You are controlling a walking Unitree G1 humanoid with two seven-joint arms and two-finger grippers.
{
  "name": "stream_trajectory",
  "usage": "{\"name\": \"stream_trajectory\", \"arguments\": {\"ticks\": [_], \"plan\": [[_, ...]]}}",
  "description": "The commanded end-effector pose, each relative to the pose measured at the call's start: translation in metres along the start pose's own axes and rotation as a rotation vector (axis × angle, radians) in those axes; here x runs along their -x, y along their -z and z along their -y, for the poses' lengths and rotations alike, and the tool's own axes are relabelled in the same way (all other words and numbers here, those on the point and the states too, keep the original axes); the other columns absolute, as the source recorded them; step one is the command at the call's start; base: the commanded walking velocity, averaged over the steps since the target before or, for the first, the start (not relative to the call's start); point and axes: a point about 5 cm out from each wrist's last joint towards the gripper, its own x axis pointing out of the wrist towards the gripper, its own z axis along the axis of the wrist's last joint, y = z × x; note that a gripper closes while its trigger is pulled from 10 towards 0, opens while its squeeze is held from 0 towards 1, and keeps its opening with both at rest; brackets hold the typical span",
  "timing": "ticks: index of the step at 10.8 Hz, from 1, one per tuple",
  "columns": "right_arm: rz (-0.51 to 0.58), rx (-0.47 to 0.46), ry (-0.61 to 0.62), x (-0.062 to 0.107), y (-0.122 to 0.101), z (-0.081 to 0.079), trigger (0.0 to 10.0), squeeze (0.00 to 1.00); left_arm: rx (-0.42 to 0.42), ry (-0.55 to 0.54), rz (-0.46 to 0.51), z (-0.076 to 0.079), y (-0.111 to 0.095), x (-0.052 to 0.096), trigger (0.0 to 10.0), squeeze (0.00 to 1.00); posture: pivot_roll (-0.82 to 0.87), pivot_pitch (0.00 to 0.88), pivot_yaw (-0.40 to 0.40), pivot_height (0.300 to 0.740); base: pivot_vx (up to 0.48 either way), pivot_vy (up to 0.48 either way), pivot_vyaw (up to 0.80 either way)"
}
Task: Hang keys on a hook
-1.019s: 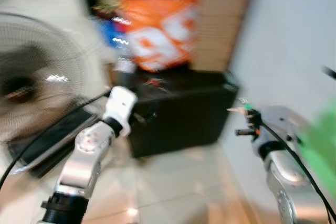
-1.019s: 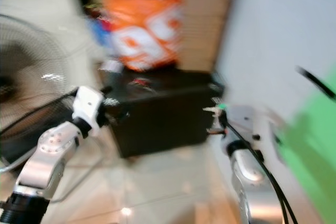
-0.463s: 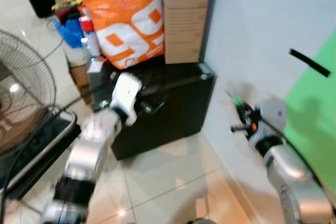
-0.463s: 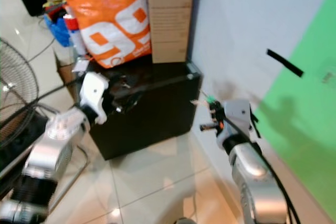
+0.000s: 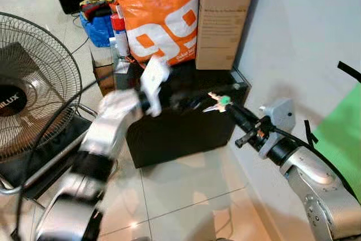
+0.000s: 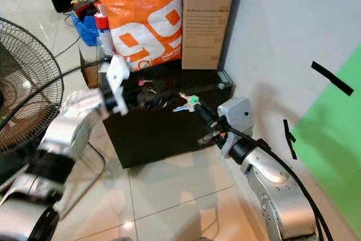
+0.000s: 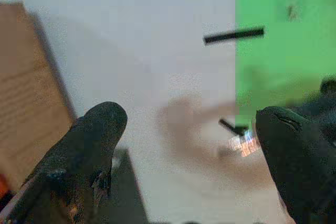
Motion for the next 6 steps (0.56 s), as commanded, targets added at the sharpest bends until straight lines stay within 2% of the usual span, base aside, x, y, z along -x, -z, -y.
{"name": "stream_trajectory", "arguments": {"ticks": [1, 3, 4, 5, 6], "plan": [[0.040, 0.018, -0.032, -0.001, -0.009, -0.002, 10.0, 0.00, 0.015, -0.004, 0.025, -0.004, -0.003, 0.001, 10.0, 0.00, -0.08, 0.000, 0.014, 0.740, 0.000, 0.000, 0.00], [0.063, 0.016, -0.086, -0.004, -0.013, -0.007, 10.0, 0.00, 0.160, 0.002, 0.001, -0.006, 0.015, -0.001, 10.0, 0.00, -0.07, 0.000, 0.009, 0.740, 0.000, 0.000, 0.00], [0.069, 0.018, -0.098, -0.005, -0.015, -0.009, 10.0, 0.00, 0.180, -0.002, -0.054, -0.005, 0.025, -0.001, 10.0, 0.00, -0.08, 0.000, 0.018, 0.740, 0.000, 0.000, 0.00], [0.075, 0.025, -0.101, -0.004, -0.017, -0.009, 10.0, 0.00, 0.166, -0.024, -0.138, -0.005, 0.040, 0.001, 10.0, 0.00, -0.09, 0.000, 0.027, 0.740, 0.000, 0.000, 0.00], [0.077, 0.028, -0.101, -0.004, -0.018, -0.009, 10.0, 0.00, 0.178, -0.023, -0.134, -0.004, 0.042, 0.001, 10.0, 0.00, -0.09, 0.000, 0.030, 0.740, 0.000, 0.000, 0.00]]}}
